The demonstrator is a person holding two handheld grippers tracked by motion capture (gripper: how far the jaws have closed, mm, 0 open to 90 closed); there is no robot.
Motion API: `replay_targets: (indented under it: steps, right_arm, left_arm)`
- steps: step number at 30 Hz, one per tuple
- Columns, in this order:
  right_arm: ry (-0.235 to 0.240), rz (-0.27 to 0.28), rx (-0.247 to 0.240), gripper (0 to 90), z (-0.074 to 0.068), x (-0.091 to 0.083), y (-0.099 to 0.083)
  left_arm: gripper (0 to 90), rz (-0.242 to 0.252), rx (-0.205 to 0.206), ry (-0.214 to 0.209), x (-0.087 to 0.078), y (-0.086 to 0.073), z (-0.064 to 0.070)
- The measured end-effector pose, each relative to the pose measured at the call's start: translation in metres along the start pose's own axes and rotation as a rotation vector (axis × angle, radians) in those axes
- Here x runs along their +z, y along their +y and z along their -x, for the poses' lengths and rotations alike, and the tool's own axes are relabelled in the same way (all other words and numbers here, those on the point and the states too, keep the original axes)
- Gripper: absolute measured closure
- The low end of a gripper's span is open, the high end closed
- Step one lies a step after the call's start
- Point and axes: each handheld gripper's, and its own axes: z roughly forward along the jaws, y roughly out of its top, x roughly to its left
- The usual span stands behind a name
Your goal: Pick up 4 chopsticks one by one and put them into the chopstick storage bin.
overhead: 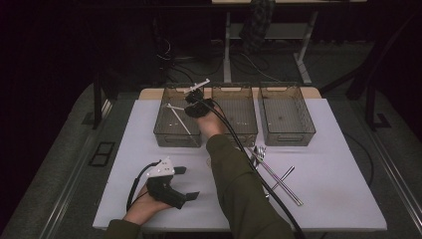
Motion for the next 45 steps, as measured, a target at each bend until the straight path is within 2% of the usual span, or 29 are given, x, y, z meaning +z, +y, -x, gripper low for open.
replay_targets:
  steps: [12, 14, 17, 24, 29, 33, 37, 45]
  right_arm:
    - [-0.027, -0.028, -0.027, 83.7, -0.007, 0.007, 0.002]
    - [-0.032, -0.027, -0.016, 70.6, -0.006, 0.007, 0.003]
    - [-0.025, -0.015, 0.007, 59.8, -0.003, 0.004, 0.003]
    - [0.02, -0.007, 0.026, 53.1, 0.0, -0.008, 0.006]
    - [0.044, -0.009, 0.038, 48.8, 0.002, -0.02, 0.003]
    - [0.067, 0.015, 0.034, 46.9, 0.005, -0.036, -0.002]
    - [0.078, 0.031, 0.032, 41.1, 0.01, -0.052, -0.008]
    - [0.1, 0.054, 0.011, 39.3, 0.018, -0.084, -0.026]
  left_arm:
    - [0.0, -0.001, 0.003, -0.003, 0.001, 0.001, 0.0]
    - [0.0, -0.001, 0.002, -0.003, 0.001, 0.001, 0.0]
    - [0.0, -0.001, 0.001, -0.003, 0.001, 0.001, 0.0]
    - [0.0, -0.002, 0.002, -0.003, 0.001, 0.001, -0.001]
    - [0.0, -0.002, 0.004, -0.004, 0.001, 0.001, 0.0]
    - [0.0, -0.002, 0.001, 0.0, 0.001, 0.0, 0.0]
    - [0.0, 0.0, 0.004, 0.002, 0.0, 0.001, -0.001]
    - [0.0, -0.009, 0.005, 0.007, 0.001, 0.0, -0.001]
